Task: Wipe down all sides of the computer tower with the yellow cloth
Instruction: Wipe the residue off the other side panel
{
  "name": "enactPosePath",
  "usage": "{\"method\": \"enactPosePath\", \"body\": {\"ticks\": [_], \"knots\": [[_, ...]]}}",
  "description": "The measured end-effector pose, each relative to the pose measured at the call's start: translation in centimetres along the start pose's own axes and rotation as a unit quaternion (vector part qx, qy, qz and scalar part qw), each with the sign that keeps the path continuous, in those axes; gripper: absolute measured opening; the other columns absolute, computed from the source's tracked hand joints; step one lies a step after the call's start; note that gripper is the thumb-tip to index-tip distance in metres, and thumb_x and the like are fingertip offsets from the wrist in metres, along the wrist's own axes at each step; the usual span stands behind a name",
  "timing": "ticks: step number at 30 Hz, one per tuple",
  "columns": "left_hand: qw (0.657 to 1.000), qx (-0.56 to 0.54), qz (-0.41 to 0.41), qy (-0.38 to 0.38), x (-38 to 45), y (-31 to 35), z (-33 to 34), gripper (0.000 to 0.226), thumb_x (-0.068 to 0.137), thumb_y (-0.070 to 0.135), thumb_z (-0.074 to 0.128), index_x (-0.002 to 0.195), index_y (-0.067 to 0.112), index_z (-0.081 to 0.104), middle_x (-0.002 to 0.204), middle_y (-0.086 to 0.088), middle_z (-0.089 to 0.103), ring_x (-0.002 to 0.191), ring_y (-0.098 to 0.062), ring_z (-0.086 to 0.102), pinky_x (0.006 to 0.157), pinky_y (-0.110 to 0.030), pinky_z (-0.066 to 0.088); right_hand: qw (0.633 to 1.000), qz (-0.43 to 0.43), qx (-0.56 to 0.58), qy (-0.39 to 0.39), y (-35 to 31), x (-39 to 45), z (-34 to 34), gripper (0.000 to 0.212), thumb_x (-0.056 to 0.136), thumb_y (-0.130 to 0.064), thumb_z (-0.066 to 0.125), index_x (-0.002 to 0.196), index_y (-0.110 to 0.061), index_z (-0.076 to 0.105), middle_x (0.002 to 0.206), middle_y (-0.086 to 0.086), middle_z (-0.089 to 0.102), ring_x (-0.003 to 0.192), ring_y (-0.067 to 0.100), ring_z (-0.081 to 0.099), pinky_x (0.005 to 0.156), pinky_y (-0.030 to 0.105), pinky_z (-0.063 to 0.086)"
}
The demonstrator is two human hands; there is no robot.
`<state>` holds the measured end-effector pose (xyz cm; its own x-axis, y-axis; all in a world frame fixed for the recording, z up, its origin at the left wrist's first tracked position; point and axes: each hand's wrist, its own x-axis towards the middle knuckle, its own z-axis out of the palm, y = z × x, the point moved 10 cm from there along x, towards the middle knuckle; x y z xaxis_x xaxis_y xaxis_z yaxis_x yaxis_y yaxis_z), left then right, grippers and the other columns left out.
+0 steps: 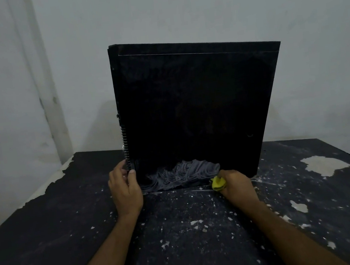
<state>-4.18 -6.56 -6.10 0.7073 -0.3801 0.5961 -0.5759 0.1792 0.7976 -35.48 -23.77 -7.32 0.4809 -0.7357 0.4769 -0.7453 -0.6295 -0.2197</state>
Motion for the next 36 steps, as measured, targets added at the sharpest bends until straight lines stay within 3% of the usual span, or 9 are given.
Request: {"method": "enactPosePath", "body": {"ticks": [6,13,17,21,26,30,31,34,36], "knots": [[1.0,0.002,0.001,0.002,0.0,0.0,0.1,0.046,0.096,0.035,0.043,0.135,0.014,0.057,0.109,-0.003,0.051,0.104,-0.027,0.051,0.087,-0.04,0.043,0.997,0.051,0.012,0.047,4.2,-0.7,-2.5,0.021,0.083,-0.029,0.079,0.096,-0.02,0.065,0.088,0.003,0.069,0.08,0.025,0.065,0.06,0.032,0.041],[1.0,0.0,0.004,0.001,0.2,0.1,0.0,0.046,0.097,0.033,0.043,0.136,0.013,0.058,0.107,-0.002,0.05,0.103,-0.026,0.051,0.088,-0.036,0.041,0.999,-0.011,0.025,0.034,-1.6,-0.3,-0.1,0.021,0.083,-0.025,0.077,0.101,-0.018,0.068,0.094,0.005,0.07,0.087,0.024,0.064,0.067,0.036,0.048],[1.0,-0.004,0.006,0.004,0.0,0.1,-0.1,0.045,0.097,0.033,0.043,0.135,0.014,0.058,0.105,-0.002,0.05,0.101,-0.025,0.05,0.086,-0.036,0.041,0.989,0.056,0.082,0.112,1.9,-1.0,-1.9,0.021,0.083,-0.021,0.079,0.1,-0.015,0.069,0.091,0.005,0.069,0.084,0.025,0.064,0.065,0.038,0.051],[1.0,-0.009,0.004,0.0,0.1,0.0,0.1,0.045,0.097,0.035,0.042,0.134,0.016,0.057,0.105,-0.001,0.048,0.1,-0.026,0.051,0.085,-0.04,0.044,0.971,0.051,0.124,0.199,1.0,-0.8,-3.8,0.031,0.083,-0.01,0.081,0.111,-0.008,0.068,0.101,0.009,0.068,0.093,0.028,0.062,0.072,0.041,0.053],[1.0,-0.004,0.004,0.0,0.0,0.0,0.0,0.045,0.097,0.035,0.042,0.136,0.017,0.057,0.104,0.002,0.047,0.101,-0.025,0.05,0.085,-0.037,0.042,0.992,0.015,0.086,0.086,-0.7,-0.4,-1.0,0.022,0.08,-0.024,0.082,0.093,-0.015,0.066,0.087,0.002,0.062,0.08,0.022,0.06,0.062,0.035,0.046],[1.0,-0.006,0.004,0.004,0.0,0.1,0.0,0.045,0.096,0.035,0.043,0.135,0.018,0.057,0.107,0.001,0.049,0.102,-0.023,0.051,0.087,-0.037,0.043,0.96,0.093,0.16,0.209,1.5,-0.9,-3.4,0.029,0.078,-0.016,0.085,0.101,-0.01,0.068,0.092,0.005,0.065,0.083,0.021,0.06,0.068,0.036,0.051],[1.0,-0.005,0.004,0.004,0.0,0.1,0.0,0.045,0.096,0.034,0.043,0.135,0.017,0.057,0.108,0.001,0.049,0.102,-0.022,0.051,0.087,-0.036,0.043,0.963,0.069,0.164,0.204,0.5,-0.7,-3.4,0.03,0.079,-0.013,0.084,0.104,-0.009,0.068,0.096,0.005,0.065,0.086,0.021,0.06,0.071,0.036,0.051],[1.0,-0.004,0.005,0.002,0.1,0.0,-0.1,0.045,0.097,0.034,0.043,0.136,0.016,0.056,0.107,-0.001,0.049,0.102,-0.022,0.05,0.088,-0.037,0.043,0.989,-0.009,0.113,0.093,-2.0,-0.3,-0.9,0.023,0.08,-0.018,0.082,0.1,-0.013,0.07,0.094,0.003,0.066,0.086,0.021,0.062,0.07,0.036,0.05],[1.0,-0.003,0.004,0.0,0.1,0.0,0.0,0.045,0.097,0.034,0.043,0.137,0.017,0.056,0.107,-0.001,0.048,0.101,-0.023,0.051,0.087,-0.038,0.044,0.984,0.034,0.129,0.114,-0.4,-0.3,-1.2,0.021,0.076,-0.018,0.084,0.091,-0.014,0.069,0.087,0.002,0.065,0.079,0.019,0.06,0.065,0.033,0.047]]}}
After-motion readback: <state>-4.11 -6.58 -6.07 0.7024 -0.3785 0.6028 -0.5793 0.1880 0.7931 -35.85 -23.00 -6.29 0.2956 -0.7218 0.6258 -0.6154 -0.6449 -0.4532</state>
